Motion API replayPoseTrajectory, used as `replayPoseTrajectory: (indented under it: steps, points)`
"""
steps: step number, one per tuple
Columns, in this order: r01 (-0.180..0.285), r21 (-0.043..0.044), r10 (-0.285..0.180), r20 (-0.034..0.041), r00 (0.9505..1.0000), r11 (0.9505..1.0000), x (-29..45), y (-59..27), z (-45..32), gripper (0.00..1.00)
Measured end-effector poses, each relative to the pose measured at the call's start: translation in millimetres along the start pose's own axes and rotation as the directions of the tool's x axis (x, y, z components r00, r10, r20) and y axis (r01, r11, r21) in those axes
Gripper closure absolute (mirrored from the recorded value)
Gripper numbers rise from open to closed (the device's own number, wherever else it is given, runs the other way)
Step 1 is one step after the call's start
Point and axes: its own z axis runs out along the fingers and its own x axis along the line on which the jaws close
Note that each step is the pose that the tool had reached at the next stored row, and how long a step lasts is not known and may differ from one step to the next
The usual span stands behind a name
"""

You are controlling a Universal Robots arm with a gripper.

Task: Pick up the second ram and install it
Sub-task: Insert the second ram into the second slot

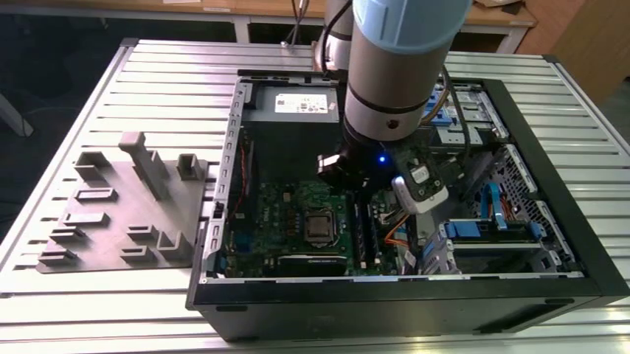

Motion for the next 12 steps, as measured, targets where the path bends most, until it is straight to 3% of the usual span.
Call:
replayPoseTrajectory:
  steps: [12]
  points:
    - [-0.027,0.0018,0.027,0.0028,0.9996,0.9996,0.0,0.0,0.0,0.79]
